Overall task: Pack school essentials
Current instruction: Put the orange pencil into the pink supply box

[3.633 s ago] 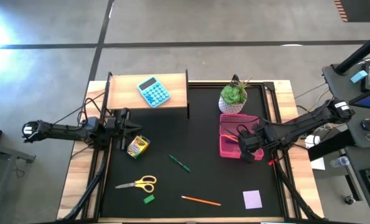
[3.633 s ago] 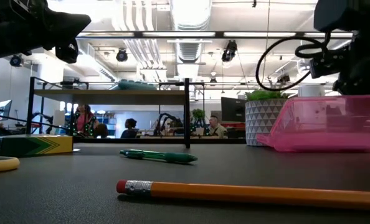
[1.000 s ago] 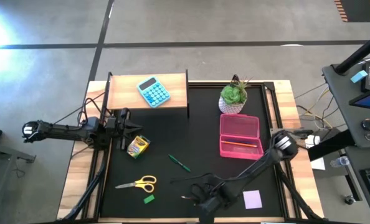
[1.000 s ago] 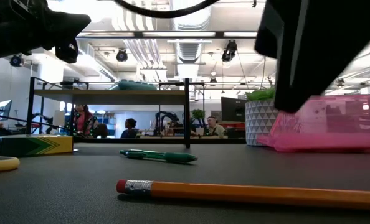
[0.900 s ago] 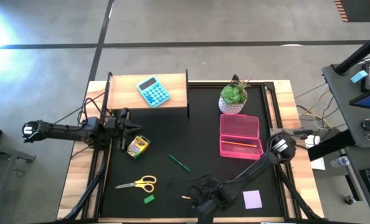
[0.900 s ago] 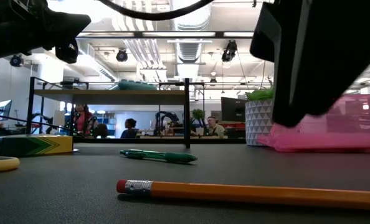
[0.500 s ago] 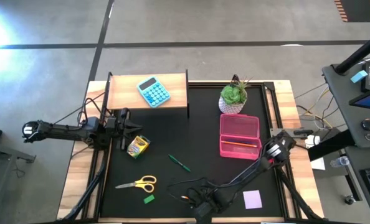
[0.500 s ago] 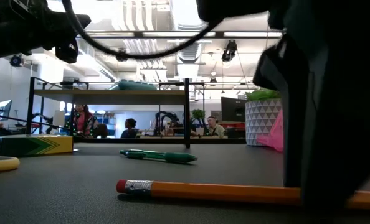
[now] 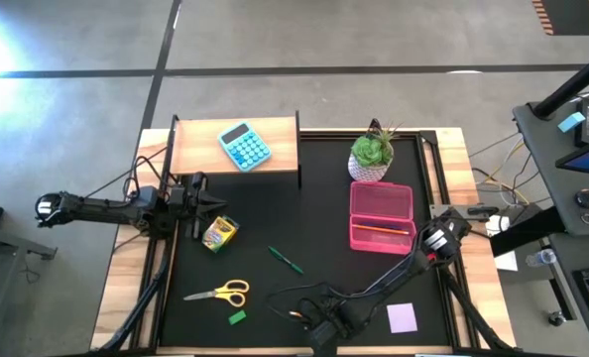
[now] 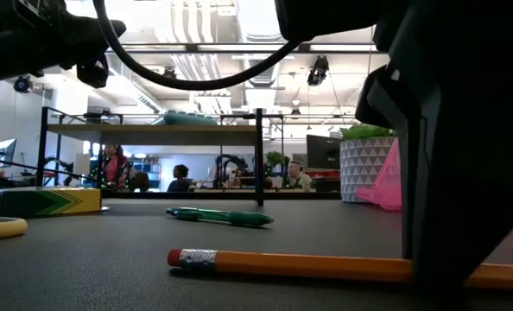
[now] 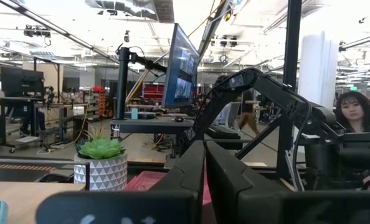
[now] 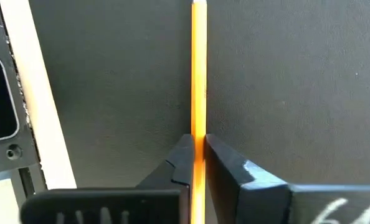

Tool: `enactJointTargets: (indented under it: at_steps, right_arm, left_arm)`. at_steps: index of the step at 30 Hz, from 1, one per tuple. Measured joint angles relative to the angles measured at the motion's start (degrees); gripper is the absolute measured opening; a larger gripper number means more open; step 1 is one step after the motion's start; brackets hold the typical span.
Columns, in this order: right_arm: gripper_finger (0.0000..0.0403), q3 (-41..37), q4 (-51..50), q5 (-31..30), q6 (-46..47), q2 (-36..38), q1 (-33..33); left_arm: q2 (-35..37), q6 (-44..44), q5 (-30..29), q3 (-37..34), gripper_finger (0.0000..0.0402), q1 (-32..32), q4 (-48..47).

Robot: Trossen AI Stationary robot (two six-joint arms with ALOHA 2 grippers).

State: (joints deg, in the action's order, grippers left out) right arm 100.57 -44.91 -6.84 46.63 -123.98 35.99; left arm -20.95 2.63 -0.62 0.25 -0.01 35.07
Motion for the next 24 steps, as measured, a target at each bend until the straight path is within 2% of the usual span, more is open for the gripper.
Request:
enactJointTargets:
  at_steps: [13,21,24]
  right_arm:
    - [0.0009,0.33,-0.45,1.7,-0.17,2.76,-0.09]
    - [0.0009,0.42,-1.11,-0.23,-1.54,7.21,-0.4]
    - [0.0009,0.42,-5.01,-2.6,-2.81,10.04,-0.72]
  left_arm:
    - [-0.02,0.0,0.01,0.0,0.0,-0.02,0.0]
    - [-0.05,0.0,0.0,0.0,0.0,0.0,0.0]
    - [0.0,0.0,-0.01,0.0,0.0,-0.02,0.02]
